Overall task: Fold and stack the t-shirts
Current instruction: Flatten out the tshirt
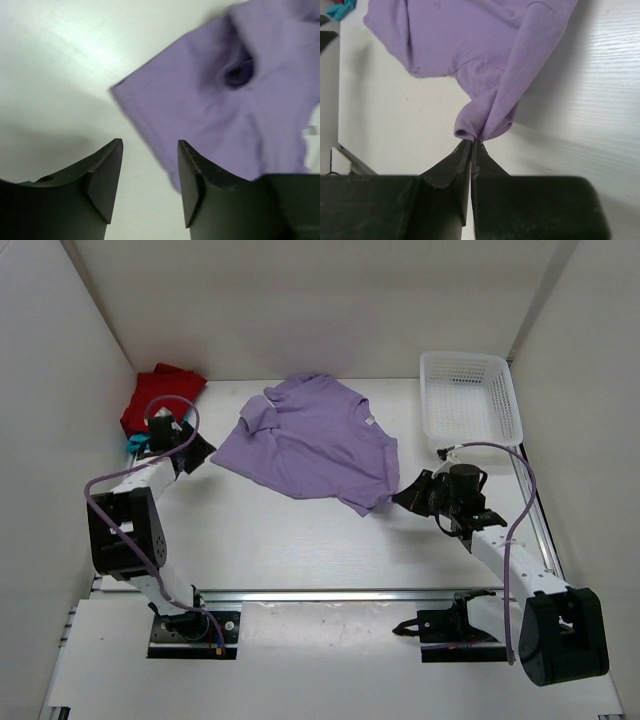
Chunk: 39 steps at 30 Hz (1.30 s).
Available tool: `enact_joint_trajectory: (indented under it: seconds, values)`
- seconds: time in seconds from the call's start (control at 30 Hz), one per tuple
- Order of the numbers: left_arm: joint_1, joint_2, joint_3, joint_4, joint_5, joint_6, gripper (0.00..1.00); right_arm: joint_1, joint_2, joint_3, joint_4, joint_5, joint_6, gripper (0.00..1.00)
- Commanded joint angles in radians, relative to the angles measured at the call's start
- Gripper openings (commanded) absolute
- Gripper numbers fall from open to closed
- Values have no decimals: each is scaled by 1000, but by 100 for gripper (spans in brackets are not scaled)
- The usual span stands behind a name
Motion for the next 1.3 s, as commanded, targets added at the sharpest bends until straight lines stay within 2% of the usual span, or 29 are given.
enact_joint_trajectory:
  seconds: [0.0,0.17,0.3,0.53,0.7,0.73,0.83,0.9,1.07,1.17,1.27]
  values:
    - [-11,17,-33,7,-82,23,62,28,-52,-27,53,11,-7,0]
    - [-19,107,-13,32,-51,-43,63,29,-102,-86,71,-15,-1,0]
    - [-33,175,9,49,-94,-68,63,45,-117,-108,77,-23,10,0]
    - [-44,258,73,61,-143,-108,57,37,-169,-108,33,-24,-8,0]
    - [-47,299,105,72,-163,-134,41,16,-209,-103,-5,-37,-10,0]
    - [-50,304,107,73,-163,-129,42,17,-217,-103,-4,-43,-11,0]
    - [-48,327,131,72,-189,-143,34,2,-226,-96,-34,-55,-13,0]
    - [-31,336,128,96,-181,-152,22,6,-235,-96,-39,-50,-10,0]
    - [-16,349,157,93,-179,-132,0,-18,-256,-79,-76,-60,-21,0]
    - [-17,324,139,103,-172,-128,0,-24,-281,-57,-114,-52,-30,0]
    - [-36,226,96,123,-153,-94,0,-26,-302,-9,-172,-29,-37,0]
